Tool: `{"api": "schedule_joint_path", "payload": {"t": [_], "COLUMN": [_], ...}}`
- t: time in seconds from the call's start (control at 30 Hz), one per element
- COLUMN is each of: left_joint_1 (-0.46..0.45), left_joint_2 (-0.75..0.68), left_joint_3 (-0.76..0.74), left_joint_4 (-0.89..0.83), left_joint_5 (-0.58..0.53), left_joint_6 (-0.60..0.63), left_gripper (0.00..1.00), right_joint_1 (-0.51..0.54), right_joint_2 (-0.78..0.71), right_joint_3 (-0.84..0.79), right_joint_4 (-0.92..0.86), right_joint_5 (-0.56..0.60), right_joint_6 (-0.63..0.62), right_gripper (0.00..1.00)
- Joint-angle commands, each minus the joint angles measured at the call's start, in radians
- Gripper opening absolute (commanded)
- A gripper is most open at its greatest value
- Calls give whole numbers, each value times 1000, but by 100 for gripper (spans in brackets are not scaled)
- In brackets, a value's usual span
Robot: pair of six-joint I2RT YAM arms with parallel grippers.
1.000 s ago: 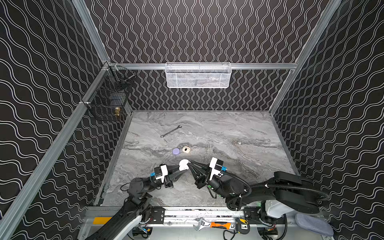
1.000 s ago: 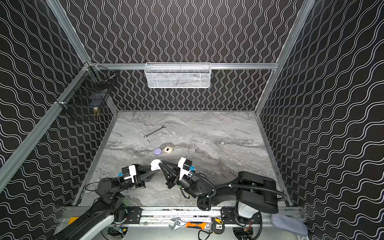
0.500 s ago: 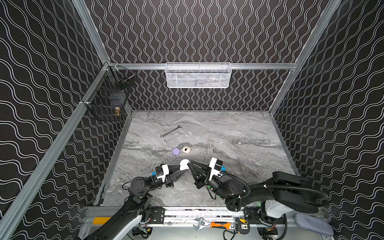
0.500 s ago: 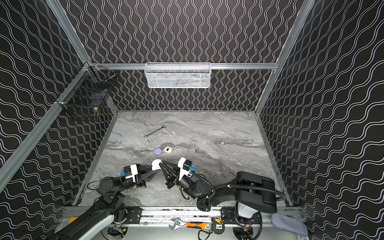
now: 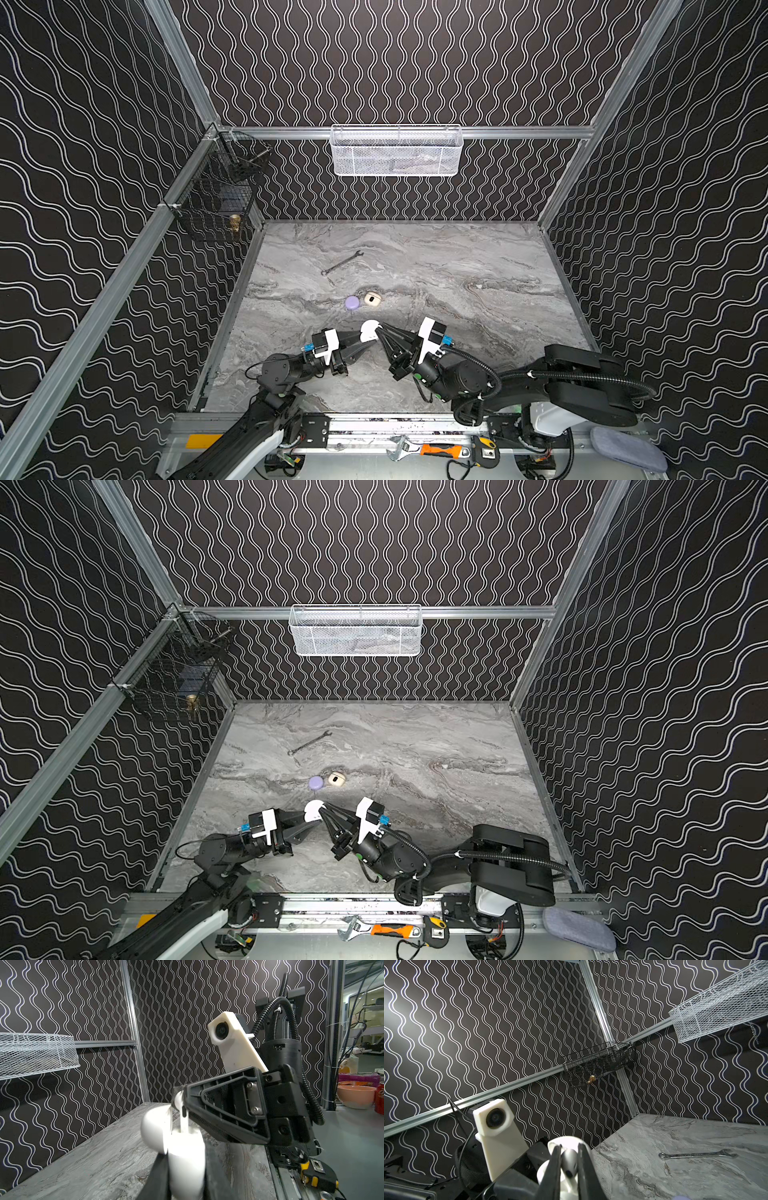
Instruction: Insert the wireless bluetooth earbuds into the charging case
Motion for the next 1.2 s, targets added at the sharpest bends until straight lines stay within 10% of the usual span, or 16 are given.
{"api": "schedule_joint_path", "payload": {"t": [0.0,1.17], "left_joint_1": [0,-1], "left_joint_2": [7,2], "left_joint_3": [4,-34], "left_joint_4": [148,185], "left_joint_5": [-86,-90], "left_joint_6": [-3,11], "left_gripper": [0,0], "right_joint_1": [15,21], "right_joint_2": [7,6], "right_joint_3": [-8,25], "right_joint_4": [63,67], "right_joint_5": [-105,-14], "right_joint_6": [9,-12], "right_gripper": [6,6]}}
